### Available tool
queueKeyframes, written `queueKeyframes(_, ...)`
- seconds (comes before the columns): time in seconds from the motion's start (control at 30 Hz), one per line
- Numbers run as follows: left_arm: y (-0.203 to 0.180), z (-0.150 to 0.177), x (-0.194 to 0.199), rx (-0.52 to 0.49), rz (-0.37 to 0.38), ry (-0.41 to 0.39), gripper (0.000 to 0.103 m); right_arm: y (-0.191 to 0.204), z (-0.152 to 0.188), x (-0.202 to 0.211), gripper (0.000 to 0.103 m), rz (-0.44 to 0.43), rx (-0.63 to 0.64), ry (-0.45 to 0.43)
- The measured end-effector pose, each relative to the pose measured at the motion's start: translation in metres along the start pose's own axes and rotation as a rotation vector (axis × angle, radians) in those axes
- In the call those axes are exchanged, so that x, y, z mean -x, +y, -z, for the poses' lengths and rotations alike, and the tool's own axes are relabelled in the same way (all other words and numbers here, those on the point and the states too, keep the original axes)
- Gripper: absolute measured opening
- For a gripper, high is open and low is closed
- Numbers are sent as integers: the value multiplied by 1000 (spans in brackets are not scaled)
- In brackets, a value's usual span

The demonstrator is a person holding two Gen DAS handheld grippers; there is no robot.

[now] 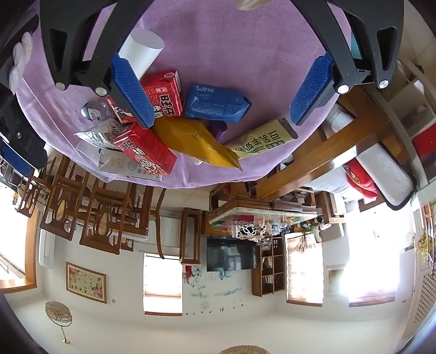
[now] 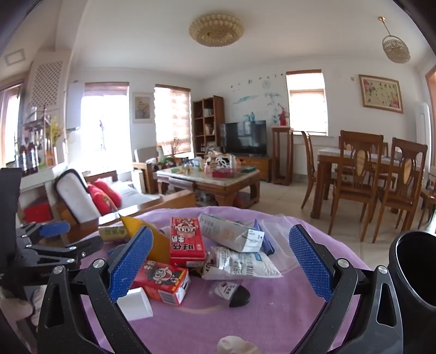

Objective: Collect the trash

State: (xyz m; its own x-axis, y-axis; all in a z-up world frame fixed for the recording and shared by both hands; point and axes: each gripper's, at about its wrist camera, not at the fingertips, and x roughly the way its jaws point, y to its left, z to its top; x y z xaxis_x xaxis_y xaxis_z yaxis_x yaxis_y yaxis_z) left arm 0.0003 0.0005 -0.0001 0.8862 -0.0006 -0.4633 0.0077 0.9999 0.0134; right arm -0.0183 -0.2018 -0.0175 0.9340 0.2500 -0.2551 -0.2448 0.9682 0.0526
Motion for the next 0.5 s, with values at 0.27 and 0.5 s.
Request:
queueKeyframes(0.27,1,4,-8,9,3,25,98,0,0,-1,99,-1,-1,3)
queueKeyframes(0.5,4,3,-11,22,5,39,98,0,0,0,99,-1,-3,0)
